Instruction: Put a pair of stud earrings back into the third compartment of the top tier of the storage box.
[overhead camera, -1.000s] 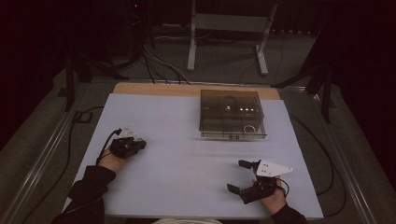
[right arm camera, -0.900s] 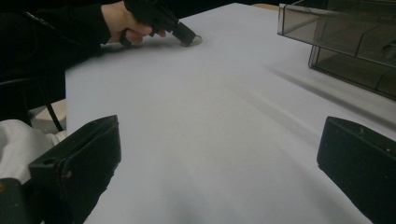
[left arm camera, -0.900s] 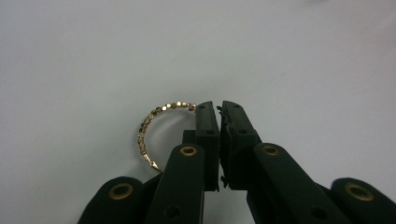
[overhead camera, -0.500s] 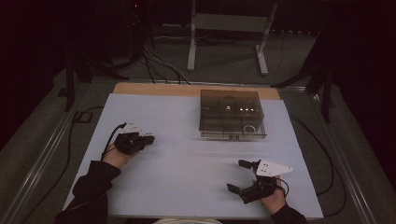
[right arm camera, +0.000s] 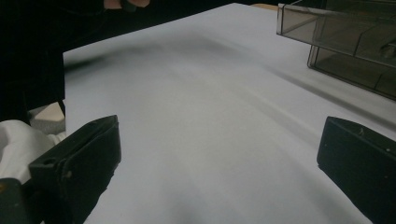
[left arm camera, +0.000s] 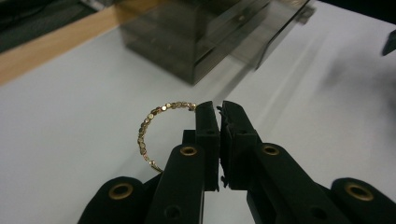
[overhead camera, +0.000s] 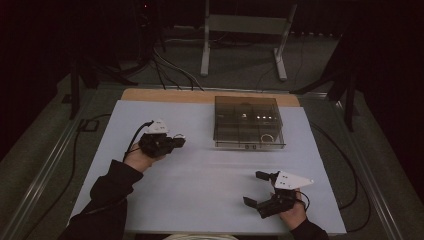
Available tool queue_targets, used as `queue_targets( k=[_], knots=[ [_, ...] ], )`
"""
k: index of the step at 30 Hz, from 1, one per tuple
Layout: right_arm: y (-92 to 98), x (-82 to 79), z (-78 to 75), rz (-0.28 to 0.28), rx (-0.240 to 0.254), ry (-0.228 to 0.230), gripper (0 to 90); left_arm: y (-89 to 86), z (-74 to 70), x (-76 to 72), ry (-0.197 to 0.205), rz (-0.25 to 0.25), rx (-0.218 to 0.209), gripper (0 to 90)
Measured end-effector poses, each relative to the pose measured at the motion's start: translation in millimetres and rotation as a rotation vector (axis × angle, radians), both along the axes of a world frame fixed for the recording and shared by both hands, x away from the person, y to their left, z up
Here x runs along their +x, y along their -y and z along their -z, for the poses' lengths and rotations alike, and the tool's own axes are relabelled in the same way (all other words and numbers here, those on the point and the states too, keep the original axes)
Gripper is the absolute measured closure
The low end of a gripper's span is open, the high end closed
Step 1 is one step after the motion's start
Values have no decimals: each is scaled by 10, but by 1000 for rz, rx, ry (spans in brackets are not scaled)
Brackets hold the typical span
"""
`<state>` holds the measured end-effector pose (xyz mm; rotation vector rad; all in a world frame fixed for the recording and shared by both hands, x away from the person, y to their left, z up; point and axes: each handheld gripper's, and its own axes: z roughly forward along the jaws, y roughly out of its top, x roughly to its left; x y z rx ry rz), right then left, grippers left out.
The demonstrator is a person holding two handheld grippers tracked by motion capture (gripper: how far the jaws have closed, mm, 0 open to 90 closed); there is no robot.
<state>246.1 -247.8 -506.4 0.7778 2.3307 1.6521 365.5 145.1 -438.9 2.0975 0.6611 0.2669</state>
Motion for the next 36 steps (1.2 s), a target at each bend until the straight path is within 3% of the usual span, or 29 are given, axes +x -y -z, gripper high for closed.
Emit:
queue_targets(
  k=[11, 17, 36],
  knots=[
    [8, 2, -2, 0, 5, 2, 0, 480, -209, 112, 15, 103, -22, 878],
    [6, 2, -4, -1, 5, 2, 0, 716, -249, 177, 13, 139, -34, 878],
    [-14, 13, -11, -10, 15, -3, 0, 1578, -350, 185, 11, 289, -45, 877]
  ],
)
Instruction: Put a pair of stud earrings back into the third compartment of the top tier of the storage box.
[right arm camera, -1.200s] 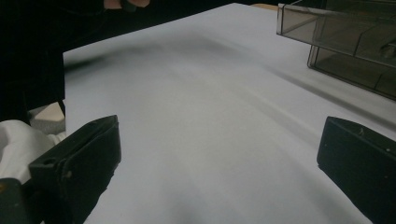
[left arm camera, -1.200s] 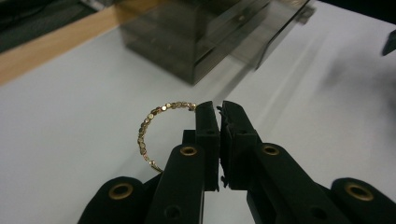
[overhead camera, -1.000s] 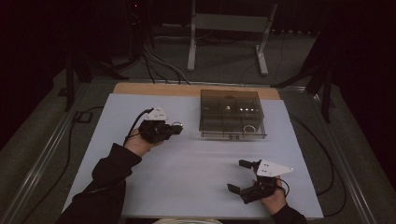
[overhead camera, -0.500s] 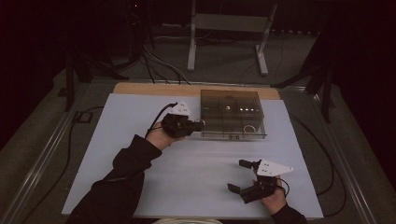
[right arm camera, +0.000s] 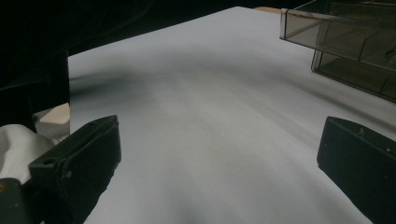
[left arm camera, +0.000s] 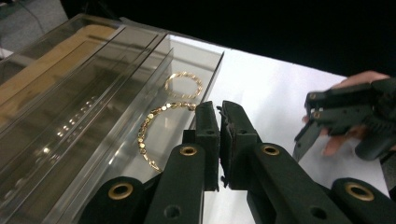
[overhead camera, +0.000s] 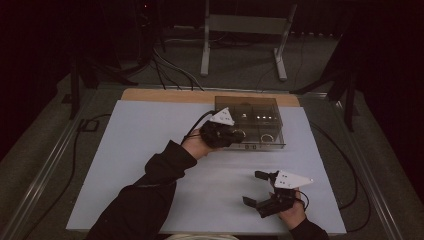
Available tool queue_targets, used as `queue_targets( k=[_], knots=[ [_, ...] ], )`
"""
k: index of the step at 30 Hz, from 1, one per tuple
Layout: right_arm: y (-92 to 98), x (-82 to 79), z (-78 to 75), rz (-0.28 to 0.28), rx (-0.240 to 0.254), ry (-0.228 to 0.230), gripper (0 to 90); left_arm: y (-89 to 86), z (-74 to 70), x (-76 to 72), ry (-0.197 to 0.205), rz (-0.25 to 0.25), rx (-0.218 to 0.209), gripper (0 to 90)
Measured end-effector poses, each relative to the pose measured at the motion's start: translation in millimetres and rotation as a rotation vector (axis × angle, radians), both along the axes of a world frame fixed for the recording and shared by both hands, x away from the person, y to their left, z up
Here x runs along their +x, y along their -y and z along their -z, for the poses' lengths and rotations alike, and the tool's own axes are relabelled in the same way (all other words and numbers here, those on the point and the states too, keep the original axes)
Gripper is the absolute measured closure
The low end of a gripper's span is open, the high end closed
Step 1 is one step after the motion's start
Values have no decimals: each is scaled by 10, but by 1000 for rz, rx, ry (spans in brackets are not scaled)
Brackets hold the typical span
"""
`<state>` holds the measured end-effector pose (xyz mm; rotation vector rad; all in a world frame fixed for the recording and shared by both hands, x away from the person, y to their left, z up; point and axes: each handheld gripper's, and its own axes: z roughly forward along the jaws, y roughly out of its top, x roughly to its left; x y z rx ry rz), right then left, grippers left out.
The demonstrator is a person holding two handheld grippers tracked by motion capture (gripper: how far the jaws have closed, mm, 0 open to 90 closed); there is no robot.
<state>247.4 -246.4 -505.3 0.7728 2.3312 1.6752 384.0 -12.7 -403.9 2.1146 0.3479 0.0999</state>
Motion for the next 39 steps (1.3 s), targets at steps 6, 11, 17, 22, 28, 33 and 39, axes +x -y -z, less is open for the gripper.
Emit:
queue_targets(
  k=[6, 11, 17, 22, 28, 33, 39],
  knots=[
    [3, 3, -11, 3, 8, 3, 0, 256, -29, 80, -21, 23, -14, 877],
    [-2, 3, -11, -2, 9, 5, 0, 517, -17, 135, -19, 40, -3, 876],
    [0, -1, -10, -8, 9, 1, 0, 848, 90, 228, -32, 43, 13, 876],
    [8, -5, -15, -9, 10, 4, 0, 1024, 154, 322, -16, 17, -5, 869],
    [11, -11, -16, -16, 6, 4, 0, 985, 162, 396, -26, -36, -41, 670],
    [16, -17, -22, -14, 6, 8, 0, 746, 45, 386, -68, -66, -110, 460],
    [9, -16, -20, -9, 1, 7, 0, 410, -14, 301, -79, -73, -120, 336]
  ],
)
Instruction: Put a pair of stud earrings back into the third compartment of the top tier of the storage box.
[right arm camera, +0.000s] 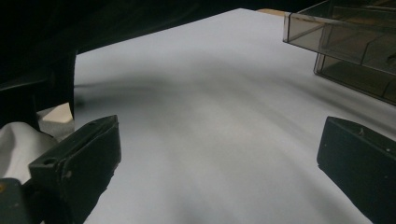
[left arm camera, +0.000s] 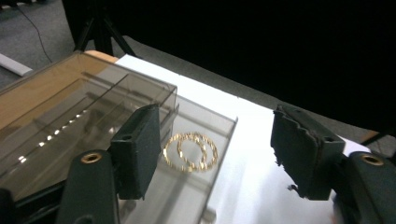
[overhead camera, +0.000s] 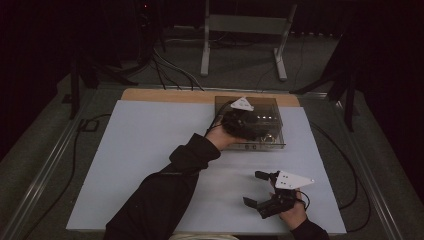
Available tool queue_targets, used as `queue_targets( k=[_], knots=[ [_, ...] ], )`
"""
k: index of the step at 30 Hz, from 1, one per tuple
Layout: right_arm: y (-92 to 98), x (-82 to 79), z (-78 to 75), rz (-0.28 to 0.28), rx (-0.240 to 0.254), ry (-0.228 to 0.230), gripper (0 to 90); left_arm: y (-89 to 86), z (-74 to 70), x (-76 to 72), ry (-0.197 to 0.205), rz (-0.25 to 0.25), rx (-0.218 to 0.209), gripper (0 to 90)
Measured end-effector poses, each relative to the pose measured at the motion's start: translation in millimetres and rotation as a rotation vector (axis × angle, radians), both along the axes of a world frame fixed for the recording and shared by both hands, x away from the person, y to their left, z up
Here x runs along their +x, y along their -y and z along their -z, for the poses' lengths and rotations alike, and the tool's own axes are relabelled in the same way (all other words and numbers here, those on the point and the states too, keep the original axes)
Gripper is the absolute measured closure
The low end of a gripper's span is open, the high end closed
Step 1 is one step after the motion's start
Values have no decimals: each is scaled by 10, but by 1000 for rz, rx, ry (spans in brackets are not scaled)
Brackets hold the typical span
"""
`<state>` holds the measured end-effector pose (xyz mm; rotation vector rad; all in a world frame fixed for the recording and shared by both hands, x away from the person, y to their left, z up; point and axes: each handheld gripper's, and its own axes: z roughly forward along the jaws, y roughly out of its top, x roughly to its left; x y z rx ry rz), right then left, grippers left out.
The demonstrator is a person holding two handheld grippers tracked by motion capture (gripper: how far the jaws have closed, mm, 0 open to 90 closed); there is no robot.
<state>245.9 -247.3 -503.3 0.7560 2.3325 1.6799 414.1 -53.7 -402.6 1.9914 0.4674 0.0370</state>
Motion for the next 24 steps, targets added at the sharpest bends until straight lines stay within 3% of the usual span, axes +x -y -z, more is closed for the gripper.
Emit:
queue_targets(
  k=[5, 11, 16, 24],
  knots=[
    [-1, -2, 6, 3, -6, 2, 0, -307, 24, -81, -3, -13, 12, 265],
    [6, 4, 13, 8, -2, -5, 0, -734, 84, -182, 9, -62, 27, 191],
    [11, 8, 18, 13, 0, -7, 0, -1088, 144, -279, -4, -103, 30, 137],
    [6, 18, 27, 17, -2, -12, 0, -1651, 293, -488, -35, -127, -44, 26]
  ],
)
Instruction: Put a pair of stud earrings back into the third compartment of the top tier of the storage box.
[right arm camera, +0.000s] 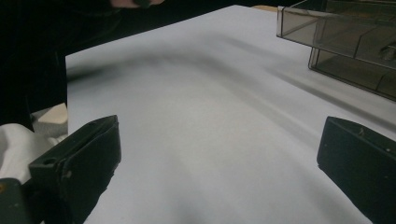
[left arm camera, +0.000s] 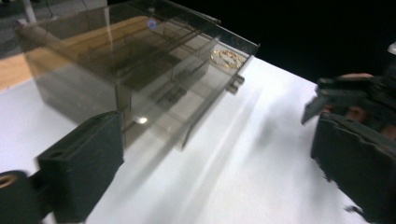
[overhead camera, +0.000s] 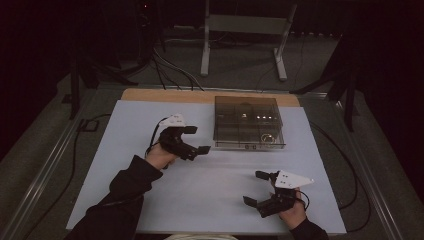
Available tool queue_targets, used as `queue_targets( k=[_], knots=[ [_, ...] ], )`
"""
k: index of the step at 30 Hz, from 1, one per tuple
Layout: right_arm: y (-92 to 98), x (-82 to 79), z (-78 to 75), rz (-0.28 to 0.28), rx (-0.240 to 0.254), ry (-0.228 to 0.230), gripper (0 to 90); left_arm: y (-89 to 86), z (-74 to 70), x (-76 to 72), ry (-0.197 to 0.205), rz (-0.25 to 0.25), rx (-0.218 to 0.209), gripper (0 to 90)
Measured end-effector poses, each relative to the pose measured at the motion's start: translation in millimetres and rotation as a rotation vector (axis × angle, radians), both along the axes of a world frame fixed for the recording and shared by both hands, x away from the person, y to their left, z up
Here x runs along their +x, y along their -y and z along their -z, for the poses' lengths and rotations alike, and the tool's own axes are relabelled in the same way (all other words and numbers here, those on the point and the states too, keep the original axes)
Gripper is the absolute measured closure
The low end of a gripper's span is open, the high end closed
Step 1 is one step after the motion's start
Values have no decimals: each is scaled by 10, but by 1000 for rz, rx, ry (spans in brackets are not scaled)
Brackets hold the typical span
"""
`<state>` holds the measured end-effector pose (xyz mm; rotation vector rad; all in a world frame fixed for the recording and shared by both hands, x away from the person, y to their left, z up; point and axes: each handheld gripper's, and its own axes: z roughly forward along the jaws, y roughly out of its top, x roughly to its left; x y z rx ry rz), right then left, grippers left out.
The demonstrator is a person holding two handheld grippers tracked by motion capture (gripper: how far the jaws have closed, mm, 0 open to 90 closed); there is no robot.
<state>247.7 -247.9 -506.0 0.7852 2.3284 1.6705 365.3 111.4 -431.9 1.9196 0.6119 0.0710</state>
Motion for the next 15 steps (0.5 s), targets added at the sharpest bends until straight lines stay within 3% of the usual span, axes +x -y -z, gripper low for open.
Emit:
queue_targets(
  k=[5, 8, 15],
  knots=[
    [-2, 2, 4, 2, -3, 0, 0, -257, 122, -167, 13, -39, 3, 20],
    [1, 5, 7, 2, -1, -3, 0, -549, 293, -363, 10, -80, 8, 15],
    [-5, 12, 13, 3, -6, -7, 0, -966, 618, -706, -8, -161, 41, 7]
  ],
)
